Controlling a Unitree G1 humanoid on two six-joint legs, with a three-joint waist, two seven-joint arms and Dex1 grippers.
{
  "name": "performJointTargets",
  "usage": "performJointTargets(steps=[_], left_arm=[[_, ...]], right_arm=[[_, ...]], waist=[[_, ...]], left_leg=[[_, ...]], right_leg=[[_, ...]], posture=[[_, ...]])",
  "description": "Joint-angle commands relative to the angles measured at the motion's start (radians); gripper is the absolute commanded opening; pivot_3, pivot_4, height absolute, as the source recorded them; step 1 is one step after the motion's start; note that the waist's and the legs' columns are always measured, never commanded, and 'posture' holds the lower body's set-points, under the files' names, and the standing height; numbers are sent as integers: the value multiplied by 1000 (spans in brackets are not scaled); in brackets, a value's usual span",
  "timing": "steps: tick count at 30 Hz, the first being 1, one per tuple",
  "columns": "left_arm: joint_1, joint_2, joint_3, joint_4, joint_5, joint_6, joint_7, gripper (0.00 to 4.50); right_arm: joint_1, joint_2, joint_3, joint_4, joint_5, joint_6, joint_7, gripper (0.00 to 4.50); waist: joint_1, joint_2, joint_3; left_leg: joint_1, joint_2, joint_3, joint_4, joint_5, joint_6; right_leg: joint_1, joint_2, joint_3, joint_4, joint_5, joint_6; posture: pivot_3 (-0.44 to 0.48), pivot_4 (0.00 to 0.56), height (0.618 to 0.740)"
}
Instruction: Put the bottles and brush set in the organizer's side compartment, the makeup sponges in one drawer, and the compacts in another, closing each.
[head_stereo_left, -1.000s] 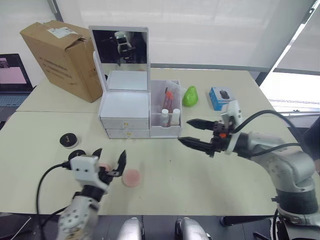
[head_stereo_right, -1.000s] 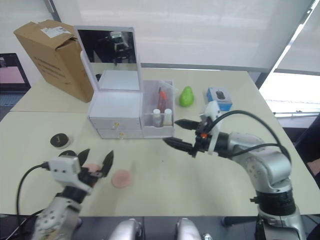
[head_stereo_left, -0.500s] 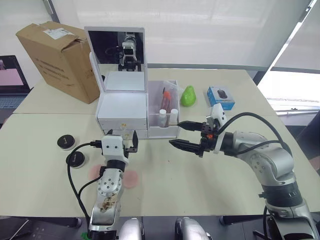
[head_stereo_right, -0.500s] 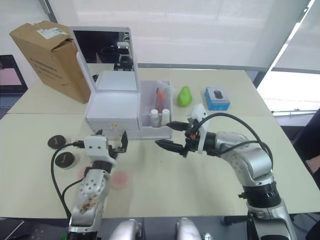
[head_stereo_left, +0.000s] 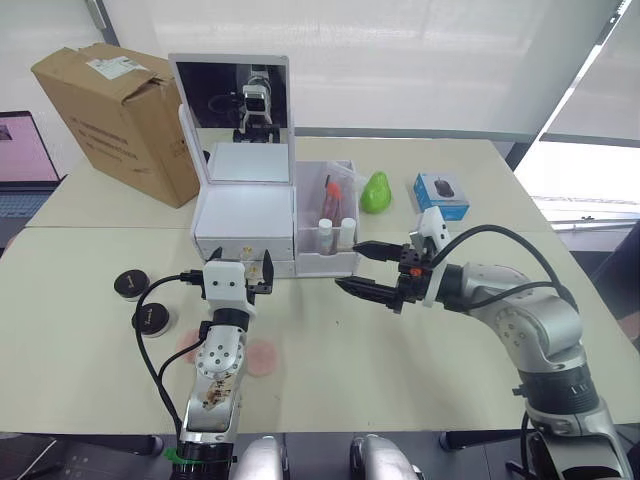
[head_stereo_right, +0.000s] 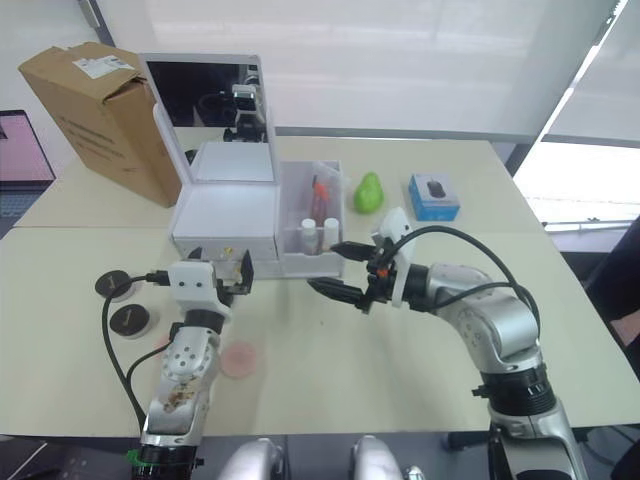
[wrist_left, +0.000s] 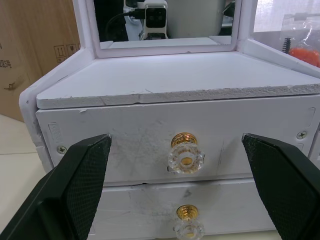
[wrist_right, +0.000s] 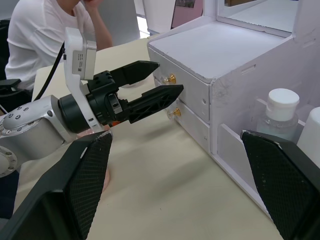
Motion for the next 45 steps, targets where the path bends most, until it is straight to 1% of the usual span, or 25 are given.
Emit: performJointTargets(steps=[1, 2, 11, 12, 13, 18, 21, 25, 29, 34, 44, 45], left_arm=[[-14, -5, -1, -18, -7, -18, 0, 3916], [-14, -6, -3, -20, -7, -18, 0, 3674], [-17, -9, -2, -22, -17, -10, -10, 958], [-17, -12, 0, -22, -23, -5, -11, 695], [-17, -13, -1, -23, -25, -2, -13, 599], [-10, -12, -5, -29, -35, 8, -24, 590], [22, 4, -16, -54, -53, 3, -60, 590], [133, 49, -29, -131, -74, -43, -129, 590], [279, 99, -30, -219, -76, -100, -174, 590], [383, 104, -47, -286, -87, -102, -183, 590], [376, 96, -44, -287, -88, -96, -179, 590], [378, 96, -39, -290, -91, -97, -179, 940]], right_arm=[[-21, 1, -25, -16, 2, -24, -1, 4500], [-23, 1, -28, -16, 3, -25, 0, 4500], [-30, 3, -35, -13, 2, -28, 1, 4500], [-31, 3, -36, -13, 2, -29, 1, 4500], [-33, 3, -38, -12, 2, -29, 1, 4500], [-39, 4, -41, -6, 1, -32, 2, 4500], [-37, 5, -40, -9, 0, -32, 1, 4500], [-33, 5, -40, -14, 3, -28, 0, 4500], [-31, 5, -41, -17, 5, -26, 1, 4500], [-36, 1, -43, -12, 5, -26, 7, 4500], [-44, 1, -48, -10, 8, -21, 12, 4500], [-44, 0, -49, -11, 10, -19, 12, 4500]], waist=[[0, 0, 0], [0, 0, 0], [-1, 0, 0], [-1, 0, 0], [-1, 0, 0], [0, 0, 0], [-1, 0, 0], [-3, 1, 0], [-2, 2, 0], [1, 4, 1], [1, 5, 2], [1, 5, 2]], left_leg=[[0, 0, 0, 0, 0, 0], [0, 0, 0, 0, 0, 0], [0, 0, 0, 0, 0, 0], [0, 0, 0, 0, 0, 0], [0, 0, 0, 0, 0, 0], [0, 0, 0, 0, 0, 0], [1, 0, 0, 0, 0, 0], [2, 1, 0, 0, 0, 0], [2, 3, 1, 0, 0, 0], [1, 4, 1, 0, 0, 0], [0, 3, 3, 0, 0, 0], [0, 3, 3, 0, 0, 0]], right_leg=[[0, 0, 0, 0, 0, 0], [0, 0, 0, 0, 0, 0], [0, 0, 0, 0, 0, 0], [0, 0, 0, 0, 0, 0], [0, 0, 0, 0, 0, 0], [0, 0, 0, 0, 0, 0], [1, 0, 0, 0, 0, 0], [1, 0, 0, 0, 0, 0], [0, -1, 0, 0, -1, -2], [0, -5, -2, 0, -3, 1], [0, -5, -3, 0, -4, 1], [0, -5, -3, 0, -4, 1]], posture=[[0, 150, 740], [0, 150, 740], [0, 150, 740], [0, 150, 740], [0, 150, 740], [0, 150, 740], [0, 150, 740], [0, 150, 740], [0, 150, 740], [0, 150, 740], [0, 150, 740], [0, 150, 740]])
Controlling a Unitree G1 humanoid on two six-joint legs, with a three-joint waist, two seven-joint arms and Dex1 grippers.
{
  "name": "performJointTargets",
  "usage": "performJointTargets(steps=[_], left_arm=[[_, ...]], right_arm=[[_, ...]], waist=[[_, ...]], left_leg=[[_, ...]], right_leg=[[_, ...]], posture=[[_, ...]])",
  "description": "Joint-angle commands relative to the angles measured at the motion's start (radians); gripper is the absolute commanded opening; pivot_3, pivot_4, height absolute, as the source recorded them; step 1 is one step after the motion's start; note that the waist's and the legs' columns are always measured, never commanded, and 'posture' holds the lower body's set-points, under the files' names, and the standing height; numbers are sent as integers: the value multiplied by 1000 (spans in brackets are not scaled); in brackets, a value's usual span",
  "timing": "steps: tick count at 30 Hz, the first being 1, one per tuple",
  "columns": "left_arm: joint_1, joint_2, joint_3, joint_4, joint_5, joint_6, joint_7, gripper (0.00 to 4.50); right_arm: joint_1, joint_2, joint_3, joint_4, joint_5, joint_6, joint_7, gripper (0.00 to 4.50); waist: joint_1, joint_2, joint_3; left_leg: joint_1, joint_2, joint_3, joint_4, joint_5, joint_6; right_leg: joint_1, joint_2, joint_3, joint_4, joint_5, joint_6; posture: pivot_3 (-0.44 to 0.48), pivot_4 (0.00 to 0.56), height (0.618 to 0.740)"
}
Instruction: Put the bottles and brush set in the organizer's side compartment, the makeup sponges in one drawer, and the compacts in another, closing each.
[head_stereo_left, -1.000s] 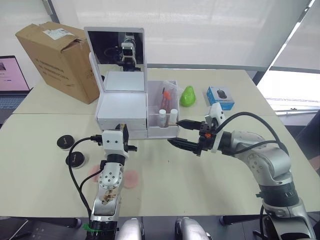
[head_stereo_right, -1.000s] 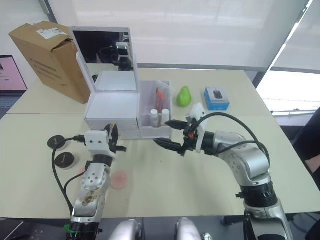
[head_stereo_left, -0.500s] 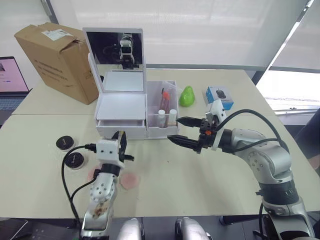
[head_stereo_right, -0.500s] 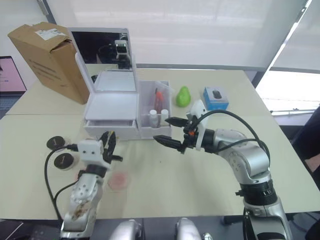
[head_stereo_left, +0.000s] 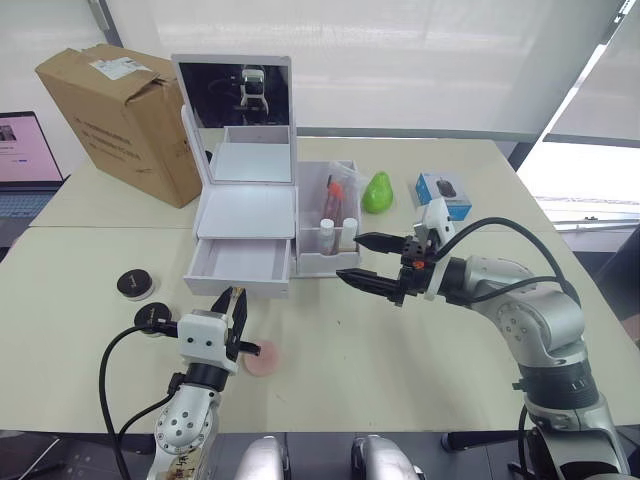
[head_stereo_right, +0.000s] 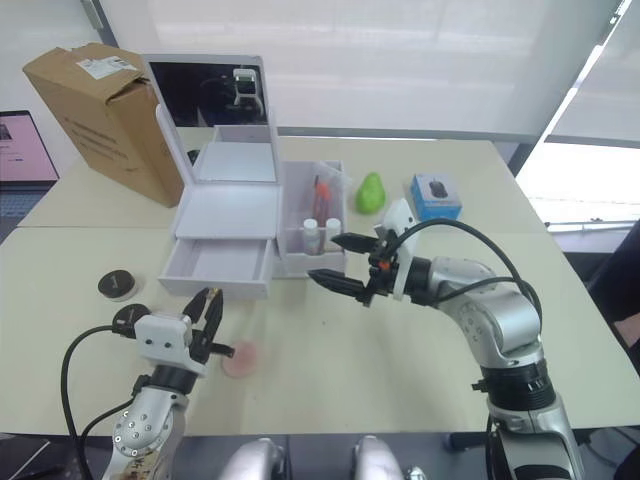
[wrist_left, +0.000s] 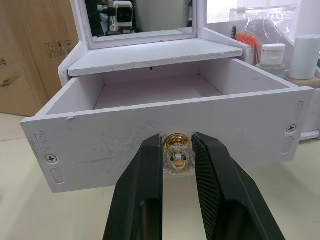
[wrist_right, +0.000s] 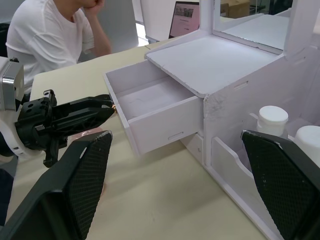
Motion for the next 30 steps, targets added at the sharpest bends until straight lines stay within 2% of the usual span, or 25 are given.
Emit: performJointTargets(steps=[1, 8, 11, 15, 18, 20, 22, 25, 27, 30], left_arm=[[0, 0, -12, -19, -16, -9, -15, 1317], [53, 32, 44, -120, -74, 19, -45, 3427], [120, 79, 128, -216, -164, 56, -86, 4392], [221, 210, 331, -255, -400, 123, -234, 4468], [253, 375, 583, -101, -569, 174, -397, 4468], [262, 501, 720, 77, -619, 211, -525, 4468], [259, 602, 803, 242, -632, 241, -621, 4468], [215, 745, 875, 523, -623, 239, -774, 4468], [183, 797, 876, 645, -585, 201, -830, 4468], [122, 856, 865, 778, -557, 180, -887, 4468]], right_arm=[[-19, -5, -29, -20, 18, -13, 6, 4500], [4, -26, -59, -24, 24, -13, 8, 4500], [48, -61, -96, -31, 23, -16, 8, 4500], [151, -107, -157, -65, 8, -48, 2, 4500], [283, -145, -222, -83, -30, -121, 11, 4500], [367, -160, -313, -66, -12, -151, 24, 4500], [428, -164, -392, -33, 10, -177, 38, 4500], [562, -171, -508, 66, 16, -241, 113, 4500], [638, -187, -541, 115, -8, -284, 159, 4500], [752, -204, -645, 193, 57, -261, 242, 4500]], waist=[[0, 0, 0], [-4, 0, 0], [-2, 0, 0], [-3, 0, 0], [-2, 2, 2], [1, 3, 3], [0, 5, 5], [0, 1, 5], [5, 0, 5], [5, 2, 5]], left_leg=[[0, 0, 0, 0, 0, 0], [0, 0, 0, 0, 0, 0], [-1, 1, 0, 0, 0, 0], [-2, 2, 0, 0, 0, 0], [-2, 2, 1, -1, 0, 0], [-2, 1, 2, -2, 0, 0], [-2, 1, 4, -2, 0, 0], [-1, 2, 5, -2, -1, -1], [-1, 2, 5, -2, -5, -9], [-1, 3, 8, -3, -6, -10]], right_leg=[[0, 0, 0, 0, 0, 0], [-2, 1, 0, 0, 0, 0], [-2, 1, 0, 0, 0, 0], [-10, 0, 1, 0, 0, -1], [-12, 0, 1, 1, -1, -1], [-13, 1, -1, 1, -1, -2], [-14, 1, -2, 1, -2, -3], [-14, 0, -2, 0, -2, -3], [-13, -1, -2, 0, -2, -3], [-14, -4, -2, -1, -2, -3]], posture=[[0, 150, 740], [0, 150, 740], [0, 150, 740], [0, 150, 740], [0, 150, 740], [0, 150, 740], [0, 150, 740], [0, 150, 740], [0, 150, 740], [0, 150, 740]])
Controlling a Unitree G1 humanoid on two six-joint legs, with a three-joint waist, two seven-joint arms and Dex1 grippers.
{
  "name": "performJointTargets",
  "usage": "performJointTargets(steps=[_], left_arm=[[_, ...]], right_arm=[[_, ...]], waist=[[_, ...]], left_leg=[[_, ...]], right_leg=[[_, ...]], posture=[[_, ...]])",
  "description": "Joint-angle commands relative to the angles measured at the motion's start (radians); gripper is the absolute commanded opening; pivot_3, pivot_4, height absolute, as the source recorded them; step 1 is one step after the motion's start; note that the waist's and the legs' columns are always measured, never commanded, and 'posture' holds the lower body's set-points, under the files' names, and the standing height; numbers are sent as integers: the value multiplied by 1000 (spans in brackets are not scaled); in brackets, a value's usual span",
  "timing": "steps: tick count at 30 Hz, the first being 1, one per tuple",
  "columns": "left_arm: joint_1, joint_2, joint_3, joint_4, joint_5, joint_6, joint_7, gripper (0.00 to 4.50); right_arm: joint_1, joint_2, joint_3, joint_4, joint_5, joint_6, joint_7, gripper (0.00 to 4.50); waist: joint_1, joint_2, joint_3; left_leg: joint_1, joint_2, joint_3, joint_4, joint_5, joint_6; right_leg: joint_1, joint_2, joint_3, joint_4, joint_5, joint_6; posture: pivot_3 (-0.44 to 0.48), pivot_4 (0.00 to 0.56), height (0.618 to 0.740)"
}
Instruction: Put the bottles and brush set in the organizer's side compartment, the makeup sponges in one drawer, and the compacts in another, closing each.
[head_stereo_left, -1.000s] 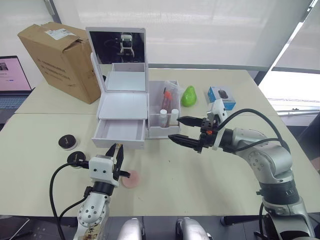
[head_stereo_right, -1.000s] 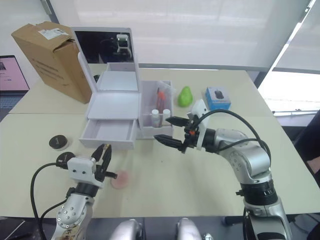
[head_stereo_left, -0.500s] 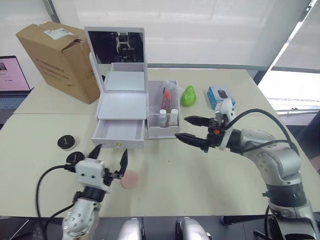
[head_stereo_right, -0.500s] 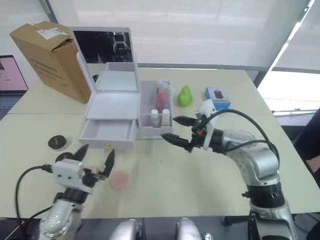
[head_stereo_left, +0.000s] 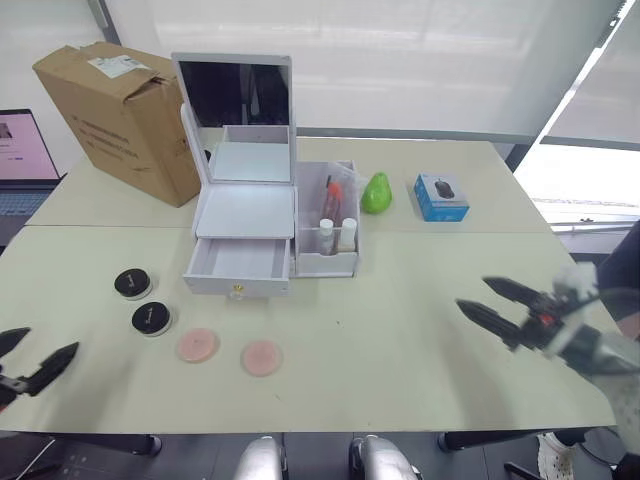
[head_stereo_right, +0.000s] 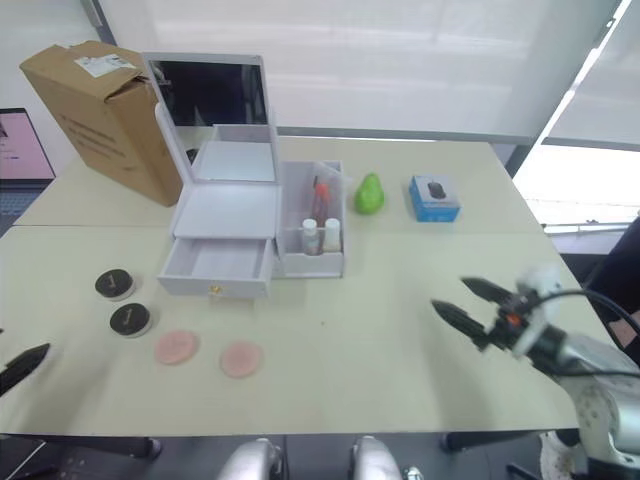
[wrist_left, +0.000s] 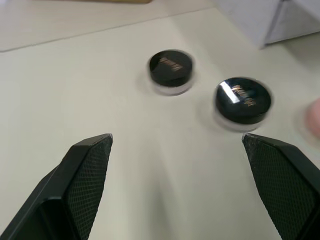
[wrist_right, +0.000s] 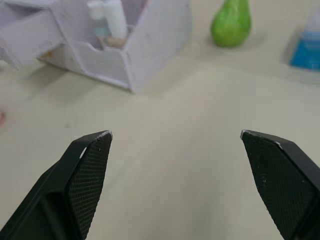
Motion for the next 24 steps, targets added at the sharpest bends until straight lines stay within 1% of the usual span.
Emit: performJointTargets(steps=[1, 3, 7, 10, 12, 14, 17, 22, 24], left_arm=[[-60, 52, 12, 114, 31, -52, -72, 4468], [-90, 65, 11, 155, 47, -67, -93, 4468], [-127, 71, 0, 189, 70, -77, -127, 4468], [-135, 50, -8, 170, 76, -65, -133, 4468], [-134, 37, -9, 153, 70, -51, -133, 4468], [-125, 17, -15, 129, 66, -42, -139, 4468], [-80, -46, -20, 1, 40, -4, -129, 4468], [24, -196, -49, -331, -32, 101, -64, 4468], [82, -288, -118, -519, -69, 131, -19, 4468]], right_arm=[[81, -28, -121, 60, 54, -19, 92, 4500], [108, -32, -132, 76, 41, -39, 109, 4500], [88, -19, -155, 51, 69, -30, 85, 4500], [67, -13, -137, 26, 79, -28, 71, 4500], [58, -9, -125, 11, 83, -24, 65, 4500], [33, -5, -100, -33, 100, -5, 53, 4500], [-26, -5, -49, -118, 144, 37, 27, 4500], [-139, -14, 44, -248, 215, 119, -30, 4500], [-241, -4, 113, -302, 263, 167, -75, 4500]], waist=[[-1, 0, 0], [-5, 0, 0], [-13, -1, 0], [-15, -1, 0], [-13, -1, 0], [-9, -1, 0], [-9, 0, 0], [-5, -2, 0], [-3, -3, 0]], left_leg=[[0, 0, 0, -1, 0, 0], [3, 0, 0, -7, -1, -1], [4, 1, 3, -12, -1, -1], [5, 1, 3, -12, -1, -1], [9, 1, 7, -13, -1, -1], [10, 1, 7, -13, -1, -1], [10, 2, 8, -13, -1, -1], [9, 2, 6, -12, -1, -1], [8, 1, 7, -12, -1, -1]], right_leg=[[0, -1, 0, 0, 0, 0], [-1, -4, 0, 0, 0, 0], [-1, -12, -11, -1, 0, 0], [0, -15, -17, 0, 0, 0], [0, -14, -20, 0, 0, 0], [0, -14, -21, 0, 0, 0], [0, -16, -21, 0, 0, 0], [0, -18, -21, 0, 0, 0], [0, -18, -21, 0, 0, 1]], posture=[[0, 150, 740], [0, 150, 740], [0, 150, 740], [0, 150, 740], [0, 150, 740], [0, 150, 740], [0, 150, 740], [0, 150, 740], [0, 150, 740]])
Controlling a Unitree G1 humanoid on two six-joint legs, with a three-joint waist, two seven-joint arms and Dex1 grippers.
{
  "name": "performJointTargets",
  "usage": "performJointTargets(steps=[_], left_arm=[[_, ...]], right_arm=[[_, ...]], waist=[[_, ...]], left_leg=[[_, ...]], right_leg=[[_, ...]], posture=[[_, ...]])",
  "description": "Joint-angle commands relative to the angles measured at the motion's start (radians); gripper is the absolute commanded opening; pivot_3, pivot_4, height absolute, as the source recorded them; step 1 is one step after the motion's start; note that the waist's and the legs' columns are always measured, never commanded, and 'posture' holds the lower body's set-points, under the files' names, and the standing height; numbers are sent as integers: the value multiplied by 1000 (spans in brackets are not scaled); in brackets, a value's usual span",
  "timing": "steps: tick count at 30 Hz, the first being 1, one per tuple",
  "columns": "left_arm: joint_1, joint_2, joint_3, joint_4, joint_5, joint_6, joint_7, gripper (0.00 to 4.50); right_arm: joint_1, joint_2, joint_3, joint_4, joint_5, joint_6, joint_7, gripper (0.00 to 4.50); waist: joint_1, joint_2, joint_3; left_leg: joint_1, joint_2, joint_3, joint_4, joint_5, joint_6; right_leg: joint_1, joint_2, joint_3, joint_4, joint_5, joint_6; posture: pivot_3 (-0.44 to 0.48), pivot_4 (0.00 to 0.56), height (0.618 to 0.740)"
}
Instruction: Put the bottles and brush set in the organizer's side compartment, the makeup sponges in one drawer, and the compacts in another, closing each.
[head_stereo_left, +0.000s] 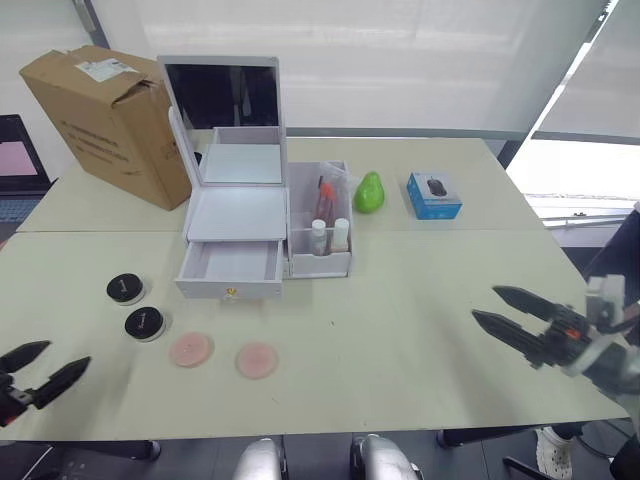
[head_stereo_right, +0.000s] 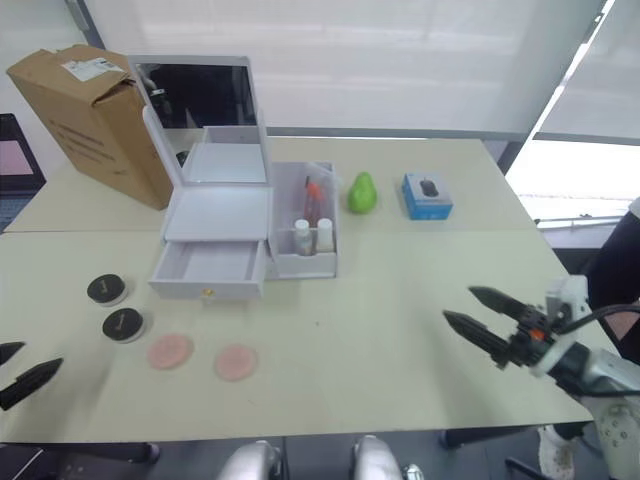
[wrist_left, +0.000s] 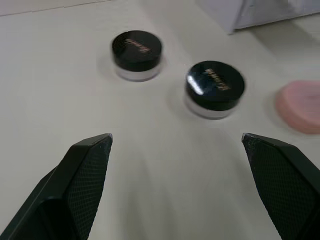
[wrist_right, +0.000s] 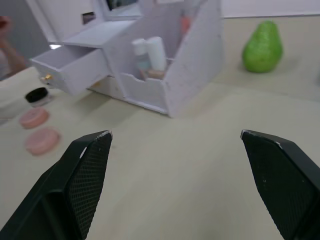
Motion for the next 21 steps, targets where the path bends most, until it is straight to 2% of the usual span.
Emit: performJointTargets(steps=[1, 5, 8, 13, 16, 21], left_arm=[[64, -105, -90, -290, -65, 41, 75, 4468], [107, -256, -328, -583, -5, 42, 227, 4468], [102, -348, -500, -682, 108, 14, 348, 4468], [55, -439, -663, -626, 371, -89, 535, 4468], [33, -425, -717, -588, 488, -115, 587, 4468], [17, -400, -776, -557, 511, -66, 588, 4468]], right_arm=[[-127, -2, 81, -102, 86, 71, -59, 4500], [-280, 9, 230, -152, 101, 129, -76, 4500], [-390, 36, 310, -145, 81, 141, -102, 4500], [-476, 55, 393, -138, 51, 159, -134, 4500], [-495, 51, 432, -143, 15, 157, -137, 4500], [-527, 49, 457, -142, -18, 156, -144, 4500]], waist=[[0, 0, 0], [2, -1, 0], [5, -2, -1], [8, -3, -5], [8, -3, -5], [3, -2, -5]], left_leg=[[0, 0, 0, 0, 0, 0], [-4, -2, -1, 4, 0, 1], [-6, -3, -3, 8, 3, 6], [-6, -3, -5, 11, 5, 9], [-6, -4, -6, 11, 5, 9], [-6, -3, -6, 12, 5, 9]], right_leg=[[0, 0, 0, 0, 0, 0], [1, 2, 1, 0, 1, 1], [3, 6, 2, 0, 1, 1], [5, 8, 2, 1, 1, 1], [4, 8, 2, 1, 1, 1], [3, 8, 2, 1, 1, 1]], posture=[[0, 150, 740], [0, 150, 740], [0, 150, 740], [0, 150, 740], [0, 150, 740], [0, 150, 740]])
